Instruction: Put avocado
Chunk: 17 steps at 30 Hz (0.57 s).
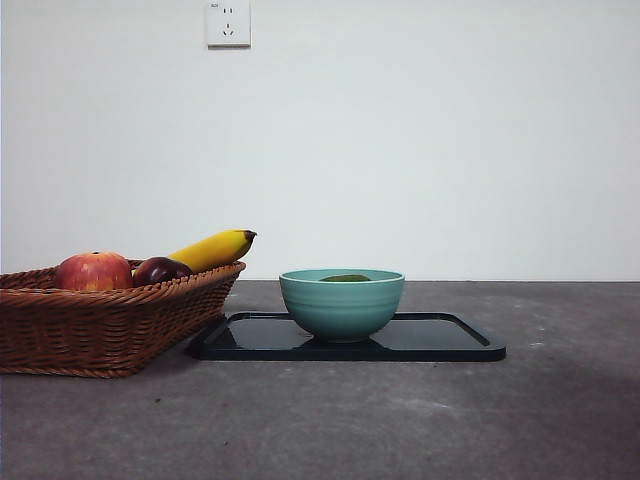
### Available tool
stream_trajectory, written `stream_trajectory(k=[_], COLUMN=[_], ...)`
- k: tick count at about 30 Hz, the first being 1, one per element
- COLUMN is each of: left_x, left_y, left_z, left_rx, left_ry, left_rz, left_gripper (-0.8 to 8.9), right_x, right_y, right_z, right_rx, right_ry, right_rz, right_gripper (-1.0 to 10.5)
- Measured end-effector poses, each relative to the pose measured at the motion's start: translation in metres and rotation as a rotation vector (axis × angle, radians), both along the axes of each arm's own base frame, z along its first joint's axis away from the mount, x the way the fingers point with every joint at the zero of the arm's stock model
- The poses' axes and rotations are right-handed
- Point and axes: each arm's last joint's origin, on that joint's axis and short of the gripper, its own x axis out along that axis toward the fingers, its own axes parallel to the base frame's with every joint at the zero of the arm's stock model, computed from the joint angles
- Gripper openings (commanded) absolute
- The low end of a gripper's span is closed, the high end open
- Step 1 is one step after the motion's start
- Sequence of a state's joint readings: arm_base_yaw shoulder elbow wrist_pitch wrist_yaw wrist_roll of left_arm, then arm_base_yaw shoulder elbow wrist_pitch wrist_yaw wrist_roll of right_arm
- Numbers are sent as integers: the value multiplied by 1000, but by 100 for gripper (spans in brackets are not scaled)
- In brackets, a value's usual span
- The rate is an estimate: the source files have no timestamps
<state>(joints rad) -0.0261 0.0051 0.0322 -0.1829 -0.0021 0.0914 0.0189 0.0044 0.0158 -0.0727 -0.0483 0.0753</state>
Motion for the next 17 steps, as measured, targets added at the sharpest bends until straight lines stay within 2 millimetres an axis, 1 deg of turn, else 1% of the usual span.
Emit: stream_trajectory(k=[7, 17], left_x=[0, 0], left_y=[0, 0], left_z=[0, 0], left_rx=[0, 0], left_ry=[0, 0], left_rz=[0, 0], left_gripper=[7, 7], right_x=[-1, -1], right_y=[0, 0], right_z=[-9, -9], right_rx=[6, 32], right_ry=[97, 96], right_rz=[-2, -3], right_gripper=[8, 8])
